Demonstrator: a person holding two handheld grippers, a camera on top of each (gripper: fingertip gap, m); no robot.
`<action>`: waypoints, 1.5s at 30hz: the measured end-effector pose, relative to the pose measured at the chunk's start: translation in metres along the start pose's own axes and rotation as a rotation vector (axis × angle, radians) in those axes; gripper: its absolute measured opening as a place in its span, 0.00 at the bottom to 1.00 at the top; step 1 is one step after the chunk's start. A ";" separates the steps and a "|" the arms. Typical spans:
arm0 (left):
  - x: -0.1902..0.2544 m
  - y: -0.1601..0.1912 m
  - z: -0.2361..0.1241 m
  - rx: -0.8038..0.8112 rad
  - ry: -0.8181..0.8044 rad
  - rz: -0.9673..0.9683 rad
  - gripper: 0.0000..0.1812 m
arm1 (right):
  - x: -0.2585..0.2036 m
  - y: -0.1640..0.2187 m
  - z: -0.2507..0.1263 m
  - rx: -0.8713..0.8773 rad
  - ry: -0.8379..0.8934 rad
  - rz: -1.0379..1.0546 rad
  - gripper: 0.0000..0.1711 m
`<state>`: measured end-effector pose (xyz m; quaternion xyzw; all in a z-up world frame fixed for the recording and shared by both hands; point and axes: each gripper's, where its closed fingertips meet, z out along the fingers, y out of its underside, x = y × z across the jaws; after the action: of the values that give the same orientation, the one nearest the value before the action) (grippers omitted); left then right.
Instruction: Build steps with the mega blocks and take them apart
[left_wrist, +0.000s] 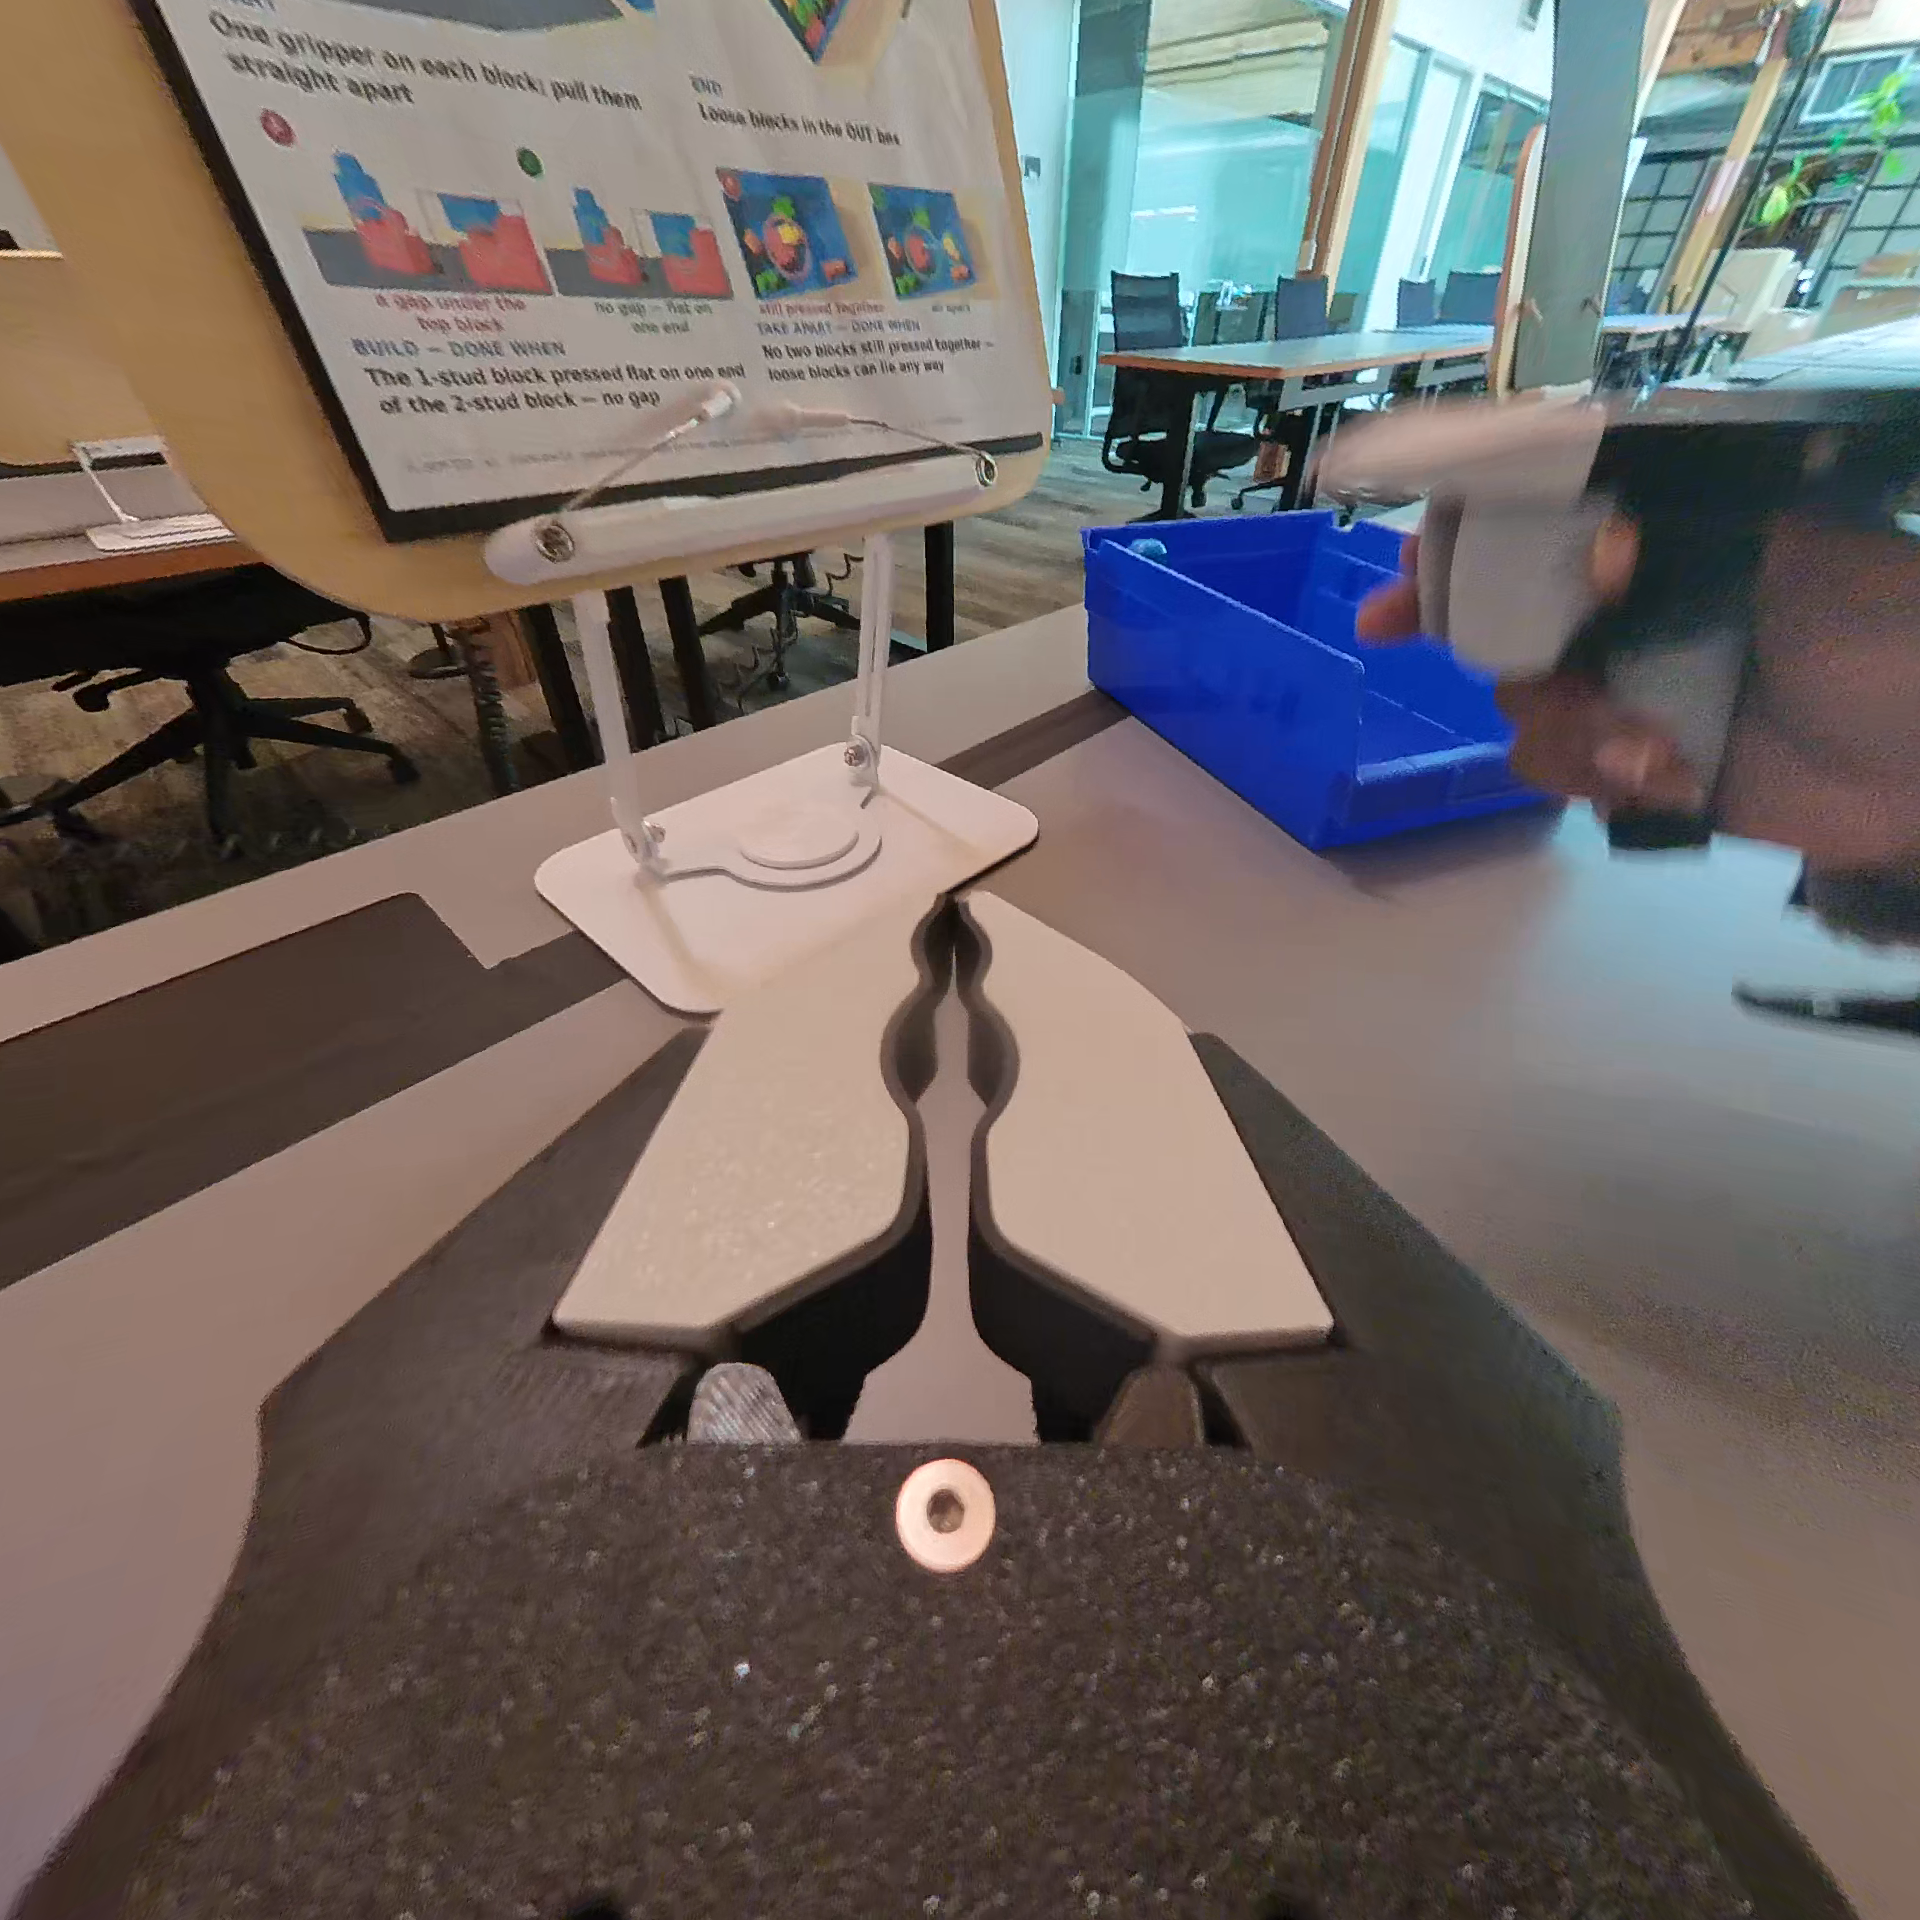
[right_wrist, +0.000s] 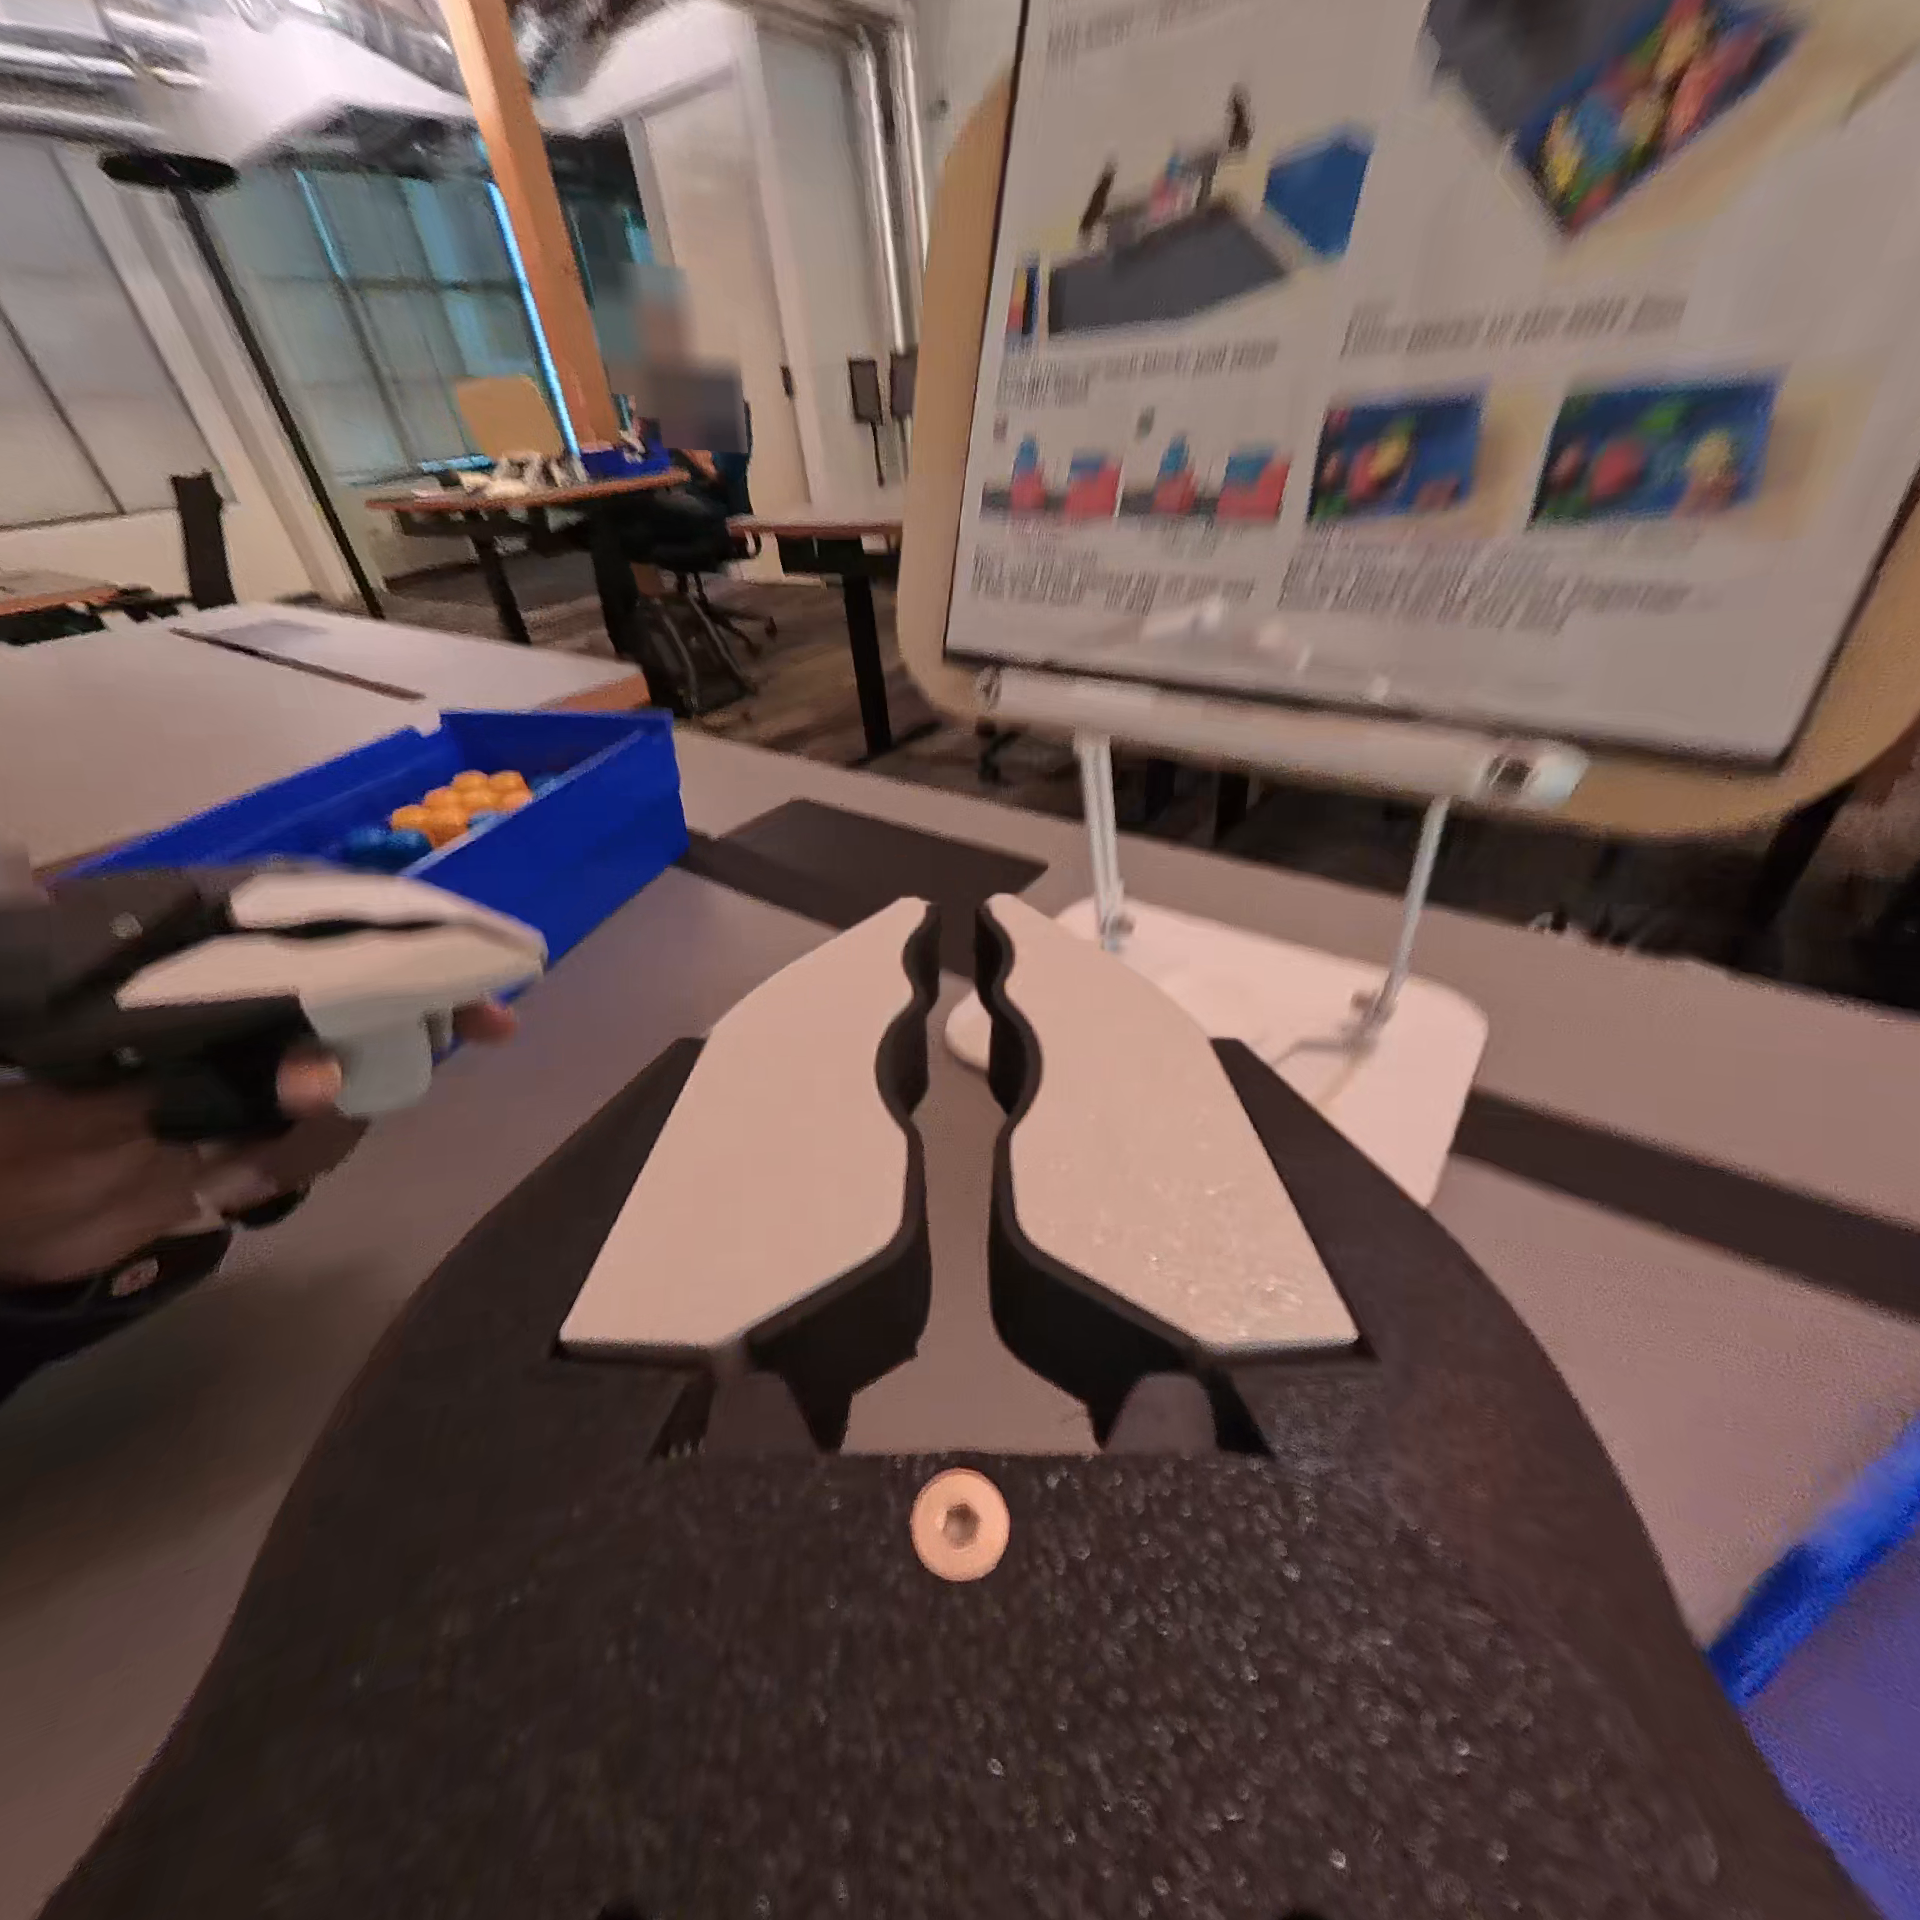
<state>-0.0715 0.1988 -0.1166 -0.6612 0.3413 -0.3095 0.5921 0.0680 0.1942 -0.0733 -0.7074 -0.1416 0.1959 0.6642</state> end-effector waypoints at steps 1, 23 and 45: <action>-0.001 -0.003 -0.001 0.007 -0.007 0.000 0.00 | -0.005 0.017 0.001 -0.015 0.024 0.009 0.02; -0.270 0.029 -0.187 -0.835 -0.432 -0.074 0.19 | -0.014 0.070 0.005 -0.012 -0.031 0.052 0.00; -0.318 0.111 -0.204 -1.262 -0.669 -0.126 0.18 | -0.017 0.076 0.007 -0.043 -0.065 0.060 0.00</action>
<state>-0.4301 0.3346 -0.2064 -0.9554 0.2167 0.1327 0.1507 0.0448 0.1867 -0.1478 -0.7186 -0.1460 0.2356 0.6378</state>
